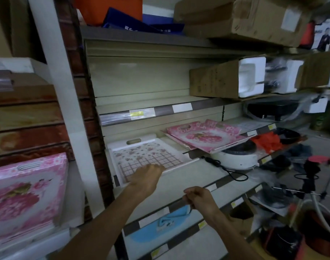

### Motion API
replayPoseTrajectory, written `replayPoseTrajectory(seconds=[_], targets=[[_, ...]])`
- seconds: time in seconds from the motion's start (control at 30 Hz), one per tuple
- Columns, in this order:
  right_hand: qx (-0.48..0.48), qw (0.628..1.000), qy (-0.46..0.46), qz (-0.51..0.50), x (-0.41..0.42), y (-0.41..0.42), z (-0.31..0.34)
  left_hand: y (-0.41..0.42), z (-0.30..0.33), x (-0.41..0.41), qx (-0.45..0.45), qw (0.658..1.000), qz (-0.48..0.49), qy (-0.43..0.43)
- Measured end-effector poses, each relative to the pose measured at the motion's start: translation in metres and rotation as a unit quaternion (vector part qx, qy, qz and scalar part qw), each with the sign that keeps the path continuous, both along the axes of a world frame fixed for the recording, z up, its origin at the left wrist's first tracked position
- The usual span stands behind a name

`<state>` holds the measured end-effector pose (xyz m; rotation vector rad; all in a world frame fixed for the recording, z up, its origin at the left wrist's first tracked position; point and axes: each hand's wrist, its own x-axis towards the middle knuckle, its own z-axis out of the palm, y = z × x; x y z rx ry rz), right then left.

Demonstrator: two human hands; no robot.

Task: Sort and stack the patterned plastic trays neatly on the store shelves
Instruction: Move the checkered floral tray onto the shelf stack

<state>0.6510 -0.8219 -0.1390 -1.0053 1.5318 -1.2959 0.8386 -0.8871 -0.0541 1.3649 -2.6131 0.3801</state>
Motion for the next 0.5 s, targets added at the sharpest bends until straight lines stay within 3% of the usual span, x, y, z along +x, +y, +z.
replayPoseTrajectory(seconds=[0.27,0.4,0.5], targets=[[-0.007,0.990,-0.138,-0.010,-0.005,-0.030,0.020,0.028,0.002,0.083,-0.006,0.998,-0.053,-0.018],[-0.001,0.975,-0.221,0.013,0.010,-0.041,0.042,0.065,0.009,0.130,0.025,0.995,-0.089,0.023],[-0.007,0.955,-0.292,0.056,0.025,-0.045,0.056,0.095,0.015,0.154,-0.004,0.990,-0.129,-0.047]])
